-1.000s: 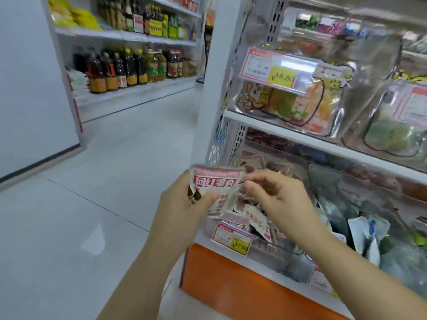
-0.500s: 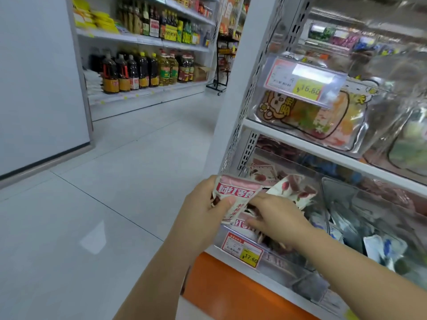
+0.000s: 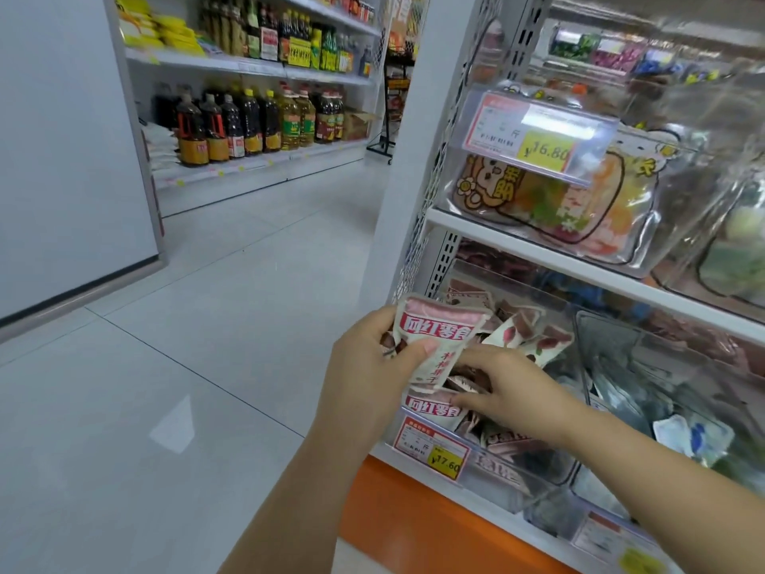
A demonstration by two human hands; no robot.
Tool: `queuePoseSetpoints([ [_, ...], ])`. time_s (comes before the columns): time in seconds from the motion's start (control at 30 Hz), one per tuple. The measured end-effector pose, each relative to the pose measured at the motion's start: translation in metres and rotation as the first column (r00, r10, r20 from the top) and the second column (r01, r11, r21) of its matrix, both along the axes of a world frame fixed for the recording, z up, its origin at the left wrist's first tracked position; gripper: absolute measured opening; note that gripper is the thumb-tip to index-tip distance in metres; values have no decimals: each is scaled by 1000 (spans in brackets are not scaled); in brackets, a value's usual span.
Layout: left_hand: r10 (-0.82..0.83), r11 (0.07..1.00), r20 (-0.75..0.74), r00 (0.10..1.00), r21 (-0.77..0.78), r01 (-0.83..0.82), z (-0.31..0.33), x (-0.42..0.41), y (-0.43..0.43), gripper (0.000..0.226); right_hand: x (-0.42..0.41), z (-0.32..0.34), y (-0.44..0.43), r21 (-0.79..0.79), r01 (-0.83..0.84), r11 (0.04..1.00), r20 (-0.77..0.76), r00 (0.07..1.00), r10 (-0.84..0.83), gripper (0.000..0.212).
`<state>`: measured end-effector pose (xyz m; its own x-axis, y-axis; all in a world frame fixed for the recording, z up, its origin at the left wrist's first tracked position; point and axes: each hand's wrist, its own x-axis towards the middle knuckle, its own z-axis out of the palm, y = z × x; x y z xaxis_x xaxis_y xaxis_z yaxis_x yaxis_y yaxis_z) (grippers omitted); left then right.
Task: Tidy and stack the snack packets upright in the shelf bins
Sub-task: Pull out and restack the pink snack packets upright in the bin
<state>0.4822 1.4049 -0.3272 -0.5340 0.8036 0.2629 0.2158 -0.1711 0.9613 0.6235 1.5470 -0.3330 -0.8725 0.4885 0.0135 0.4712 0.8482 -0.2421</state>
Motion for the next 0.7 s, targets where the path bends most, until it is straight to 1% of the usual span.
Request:
queuePoseSetpoints([
  [0.07, 33, 999, 47, 998, 19, -34, 2, 1, 1, 20, 4, 0, -8, 118, -1, 993, -28, 1000, 4, 29],
  [0.13, 57, 996, 132, 990, 64, -66, 5, 0, 1, 20, 1, 1, -19, 195, -26, 980, -39, 999, 35, 24],
  [0.27, 120, 987, 266, 956, 76, -145, 7, -5, -3, 13, -16, -1, -32, 270, -88, 959, 29, 996, 83, 22],
  [0.33, 153, 979, 309, 939, 78, -186, 6, -8, -6, 10, -18, 0, -34, 259, -64, 964, 17, 998, 62, 18],
  [0.4, 194, 971, 337, 921, 66, -229, 4, -14, -9, 7, -12, 6, -34, 183, 29, 983, -83, 996, -14, 15],
  [0.43, 214, 968, 345, 914, 51, -246, 3, -17, -11, 6, -6, 11, -34, 138, 94, 986, -163, 984, -71, 14],
  [0.5, 241, 965, 338, 910, 16, -261, 1, -22, -12, 5, 7, 26, -37, 70, 225, 972, -358, 915, -185, 11],
  [0.57, 245, 968, 300, 922, -16, -252, 0, -23, -13, 9, 18, 41, -43, -1, 302, 953, -498, 826, -262, 7],
  [0.63, 240, 970, 236, 942, -30, -240, 2, -21, -15, 10, 26, 51, -50, -60, 317, 947, -562, 773, -295, 11],
  [0.7, 222, 975, 161, 962, -10, -223, 5, -15, -18, 9, 34, 55, -58, -39, 314, 949, -588, 760, -276, 12],
])
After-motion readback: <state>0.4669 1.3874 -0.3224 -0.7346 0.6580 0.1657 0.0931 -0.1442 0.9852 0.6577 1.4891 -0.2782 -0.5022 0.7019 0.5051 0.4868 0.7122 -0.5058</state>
